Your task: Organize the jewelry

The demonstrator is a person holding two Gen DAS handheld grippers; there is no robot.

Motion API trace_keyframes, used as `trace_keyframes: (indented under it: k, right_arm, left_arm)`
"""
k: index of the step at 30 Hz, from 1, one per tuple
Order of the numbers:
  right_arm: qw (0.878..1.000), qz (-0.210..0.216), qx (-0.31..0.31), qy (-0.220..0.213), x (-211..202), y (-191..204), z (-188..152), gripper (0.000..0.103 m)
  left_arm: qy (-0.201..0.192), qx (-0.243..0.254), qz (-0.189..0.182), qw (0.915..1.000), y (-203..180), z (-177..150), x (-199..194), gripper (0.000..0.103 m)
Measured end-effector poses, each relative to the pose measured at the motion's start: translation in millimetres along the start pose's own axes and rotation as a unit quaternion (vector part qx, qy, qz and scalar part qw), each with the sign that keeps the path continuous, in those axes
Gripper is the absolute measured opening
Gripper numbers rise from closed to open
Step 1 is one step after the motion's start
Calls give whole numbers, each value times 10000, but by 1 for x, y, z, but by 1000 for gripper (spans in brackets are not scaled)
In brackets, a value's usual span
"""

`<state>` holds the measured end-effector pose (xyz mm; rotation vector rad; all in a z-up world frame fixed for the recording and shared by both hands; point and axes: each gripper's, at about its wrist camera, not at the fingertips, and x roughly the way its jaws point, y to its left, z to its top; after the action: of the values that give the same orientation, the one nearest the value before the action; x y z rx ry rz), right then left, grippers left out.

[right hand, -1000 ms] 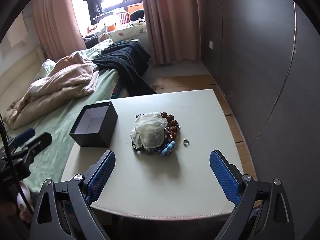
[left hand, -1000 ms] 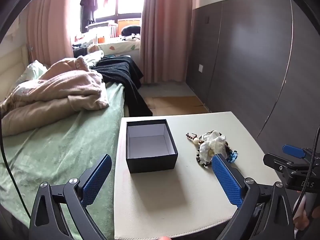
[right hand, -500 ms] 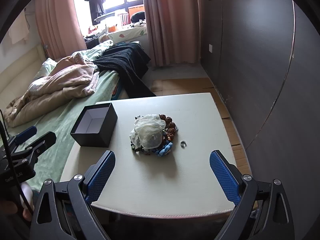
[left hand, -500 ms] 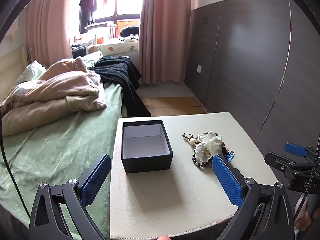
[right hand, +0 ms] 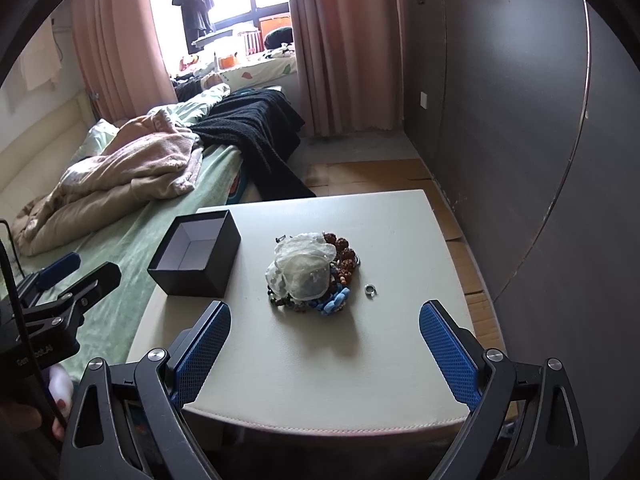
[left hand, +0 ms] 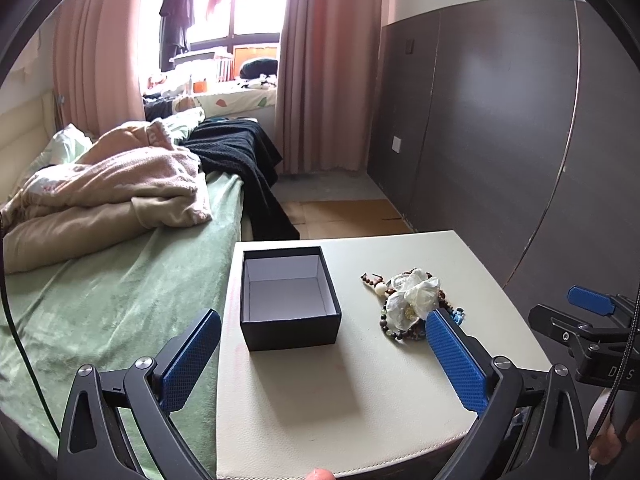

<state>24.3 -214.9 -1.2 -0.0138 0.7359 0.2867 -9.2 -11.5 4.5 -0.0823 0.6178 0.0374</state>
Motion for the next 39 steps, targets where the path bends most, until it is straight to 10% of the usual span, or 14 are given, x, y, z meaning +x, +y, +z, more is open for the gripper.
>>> trace_keyframes:
  k: [39]
  right_arm:
    - [10000, -15, 42, 13, 1, -4, 2, 96]
  left_arm:
    - [0, -58, 16, 10000, -3, 2, 1, 102]
